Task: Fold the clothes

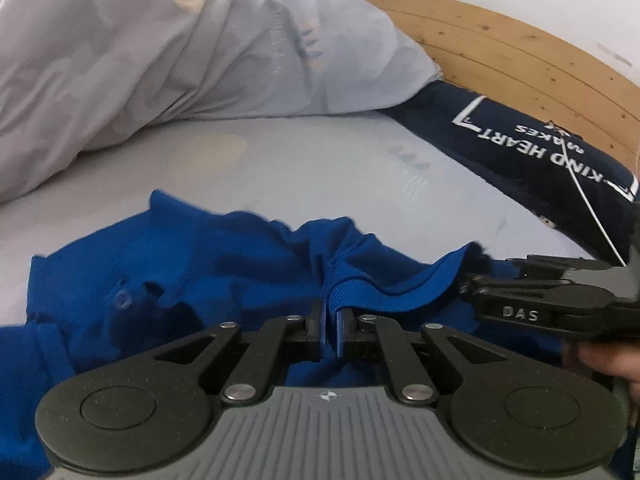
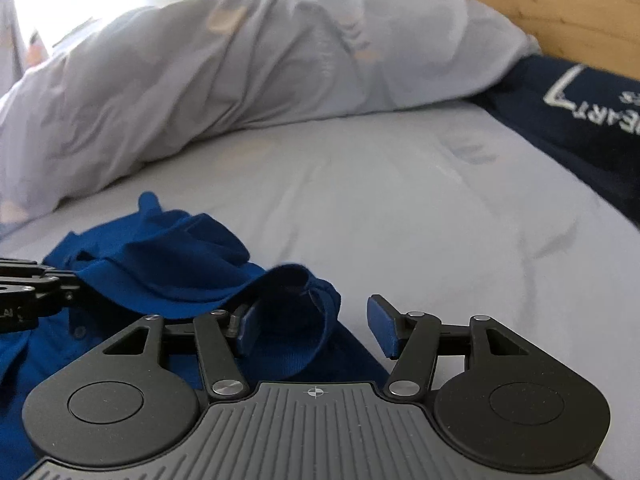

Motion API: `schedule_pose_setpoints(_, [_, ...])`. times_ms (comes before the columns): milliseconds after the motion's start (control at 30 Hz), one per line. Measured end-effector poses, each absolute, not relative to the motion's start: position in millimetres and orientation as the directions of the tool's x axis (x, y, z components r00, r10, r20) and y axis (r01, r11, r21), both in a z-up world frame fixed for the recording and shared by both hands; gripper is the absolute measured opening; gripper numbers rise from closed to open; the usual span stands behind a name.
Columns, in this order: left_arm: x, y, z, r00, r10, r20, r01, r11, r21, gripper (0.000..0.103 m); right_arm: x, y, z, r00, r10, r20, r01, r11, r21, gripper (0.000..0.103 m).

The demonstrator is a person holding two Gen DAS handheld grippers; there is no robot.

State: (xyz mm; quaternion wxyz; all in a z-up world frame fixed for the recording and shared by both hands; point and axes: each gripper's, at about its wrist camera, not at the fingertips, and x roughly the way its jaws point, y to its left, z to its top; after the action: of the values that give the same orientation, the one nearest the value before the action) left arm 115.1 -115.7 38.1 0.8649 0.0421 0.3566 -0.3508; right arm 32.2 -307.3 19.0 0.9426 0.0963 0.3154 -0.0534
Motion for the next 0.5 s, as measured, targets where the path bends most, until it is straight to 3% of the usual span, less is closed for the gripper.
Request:
schedule_pose_setpoints(67, [120.6, -111.2, 36.0, 0.508, -0.572, -0.644, 0.614, 0.765, -0.195, 0.008, 31.1, -296.0, 23.4, 0.807, -0.052, -0.588, 0.129, 0.987, 0.091, 0.018])
schedule_pose_setpoints(100, [125.5, -109.9, 35.6, 0.513, -0.571, -0.641, 0.599, 0.773, -0.209, 0.008, 28.5, -289.1, 27.9, 0.818, -0.07, -0.572, 0.117, 0.992, 0.046, 0.013])
schedule_pose_setpoints(267, [156.4, -118.6, 38.3, 0.522, -0.592, -0.614, 0.528, 0.79, -0.313, 0.009, 13.1, -286.4, 49.5, 0.868, -0.123, -0.482, 0.136, 0.991, -0.008, 0.009])
schedule_pose_setpoints(500, [177.0, -198.4, 66.2, 0.485, -0.639, -0.597, 0.596, 0.741, -0.309, 0.008, 1.8, -363.5, 49.3, 0.866, -0.149, -0.478, 0.315, 0.904, 0.29, 0.007])
